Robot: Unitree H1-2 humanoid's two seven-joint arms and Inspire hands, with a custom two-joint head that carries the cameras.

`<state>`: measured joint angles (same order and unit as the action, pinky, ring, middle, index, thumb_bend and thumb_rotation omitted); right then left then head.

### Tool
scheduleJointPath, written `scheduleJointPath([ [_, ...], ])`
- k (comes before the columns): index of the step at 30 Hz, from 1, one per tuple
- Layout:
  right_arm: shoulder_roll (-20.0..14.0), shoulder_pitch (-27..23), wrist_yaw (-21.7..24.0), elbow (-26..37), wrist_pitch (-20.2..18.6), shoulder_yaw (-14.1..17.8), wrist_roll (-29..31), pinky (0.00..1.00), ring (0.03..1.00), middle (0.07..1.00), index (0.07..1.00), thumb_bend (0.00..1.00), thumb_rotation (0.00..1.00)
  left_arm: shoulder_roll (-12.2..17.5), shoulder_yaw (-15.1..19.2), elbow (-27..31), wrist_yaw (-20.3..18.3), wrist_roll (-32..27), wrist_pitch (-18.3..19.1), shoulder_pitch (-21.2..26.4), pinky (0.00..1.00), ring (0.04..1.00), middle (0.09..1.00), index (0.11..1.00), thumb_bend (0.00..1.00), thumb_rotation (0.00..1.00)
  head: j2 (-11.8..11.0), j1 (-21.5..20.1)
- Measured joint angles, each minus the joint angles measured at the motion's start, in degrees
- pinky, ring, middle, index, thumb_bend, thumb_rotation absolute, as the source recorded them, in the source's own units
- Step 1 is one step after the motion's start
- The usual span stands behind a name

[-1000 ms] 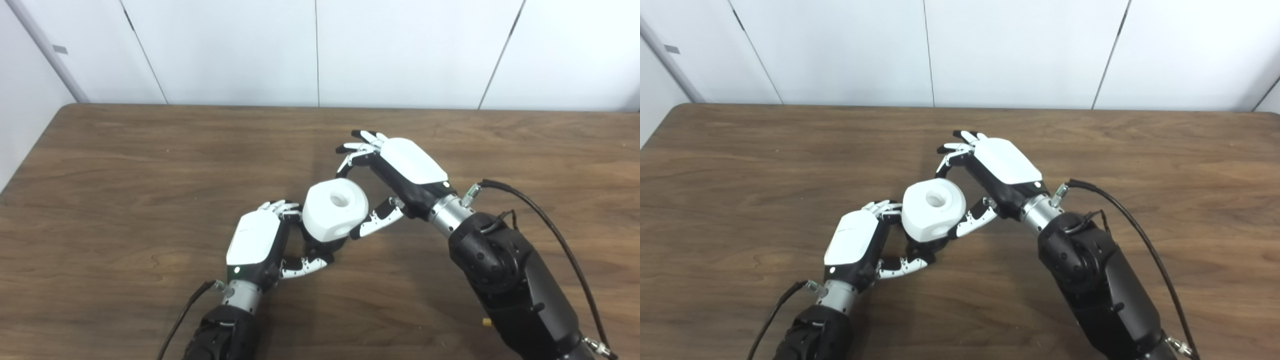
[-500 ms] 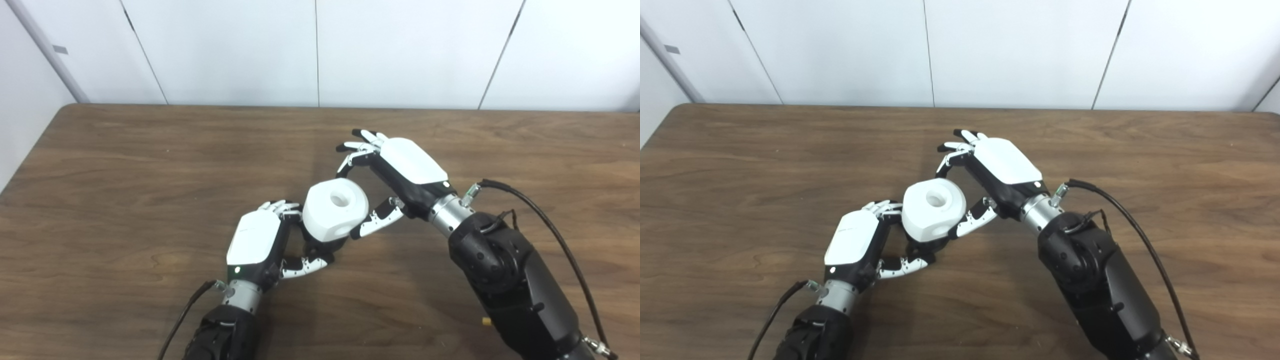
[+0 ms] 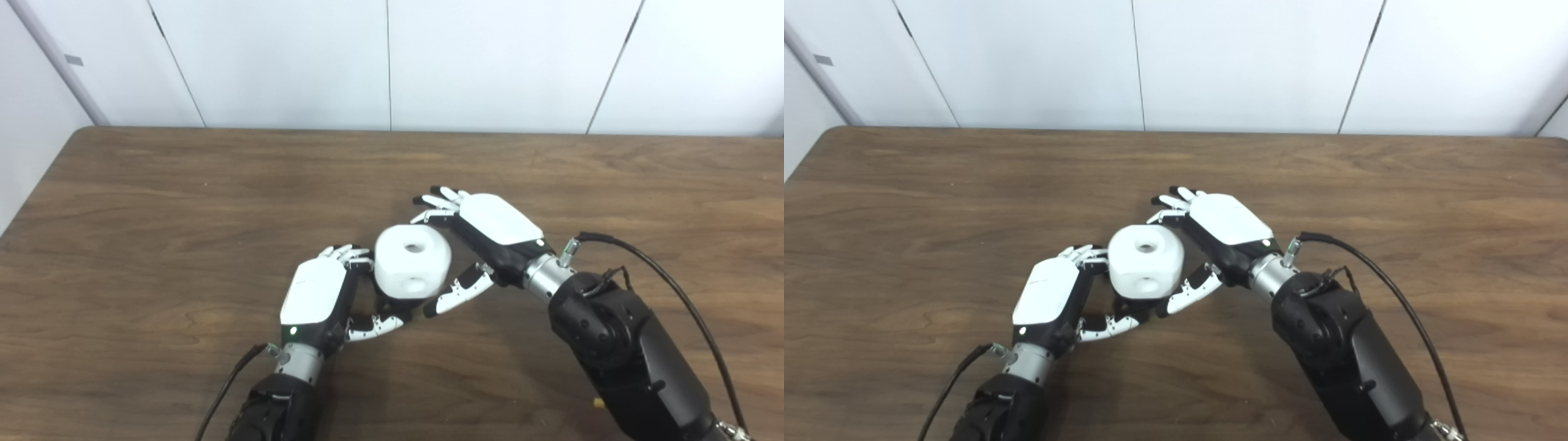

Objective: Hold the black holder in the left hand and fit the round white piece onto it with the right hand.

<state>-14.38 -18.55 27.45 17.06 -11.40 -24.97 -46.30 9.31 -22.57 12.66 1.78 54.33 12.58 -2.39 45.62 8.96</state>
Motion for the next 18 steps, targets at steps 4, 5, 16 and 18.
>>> scheduleJointPath([
  [4, 0.0, 0.0, 0.6, 0.0, 0.0, 0.1, -0.1, 1.0, 1.0, 0.945, 0.776, 1.0, 0.35, 0.0, -0.1, 0.0, 0.0, 0.0, 0.0, 0.0, 0.9, 0.852, 0.774, 0.487, 0.52, 0.05, 0.0, -0.1],
  [5, 0.0, 0.0, 0.7, 0.0, 0.0, 0.1, -0.1, 1.0, 1.0, 0.945, 0.777, 1.0, 0.35, 0.0, -0.1, 0.0, 0.1, 0.0, 0.0, 0.0, 0.9, 0.851, 0.774, 0.487, 0.52, 0.05, 0.0, -0.1],
  [16, 0.0, 0.0, 1.5, 0.0, 0.0, 0.8, -0.3, 1.0, 1.0, 0.961, 0.813, 1.0, 0.41, 0.0, -0.1, 0.0, 0.1, 0.0, 0.0, 0.0, 0.91, 0.856, 0.777, 0.487, 0.52, 0.05, -0.2, -0.2],
  [18, 0.1, 0.0, 1.5, 0.0, -0.1, 0.9, -0.4, 1.0, 1.0, 0.966, 0.82, 1.0, 0.42, 0.0, -0.1, 0.0, 0.1, 0.0, 0.0, 0.0, 0.91, 0.857, 0.777, 0.487, 0.52, 0.05, -0.2, -0.2],
])
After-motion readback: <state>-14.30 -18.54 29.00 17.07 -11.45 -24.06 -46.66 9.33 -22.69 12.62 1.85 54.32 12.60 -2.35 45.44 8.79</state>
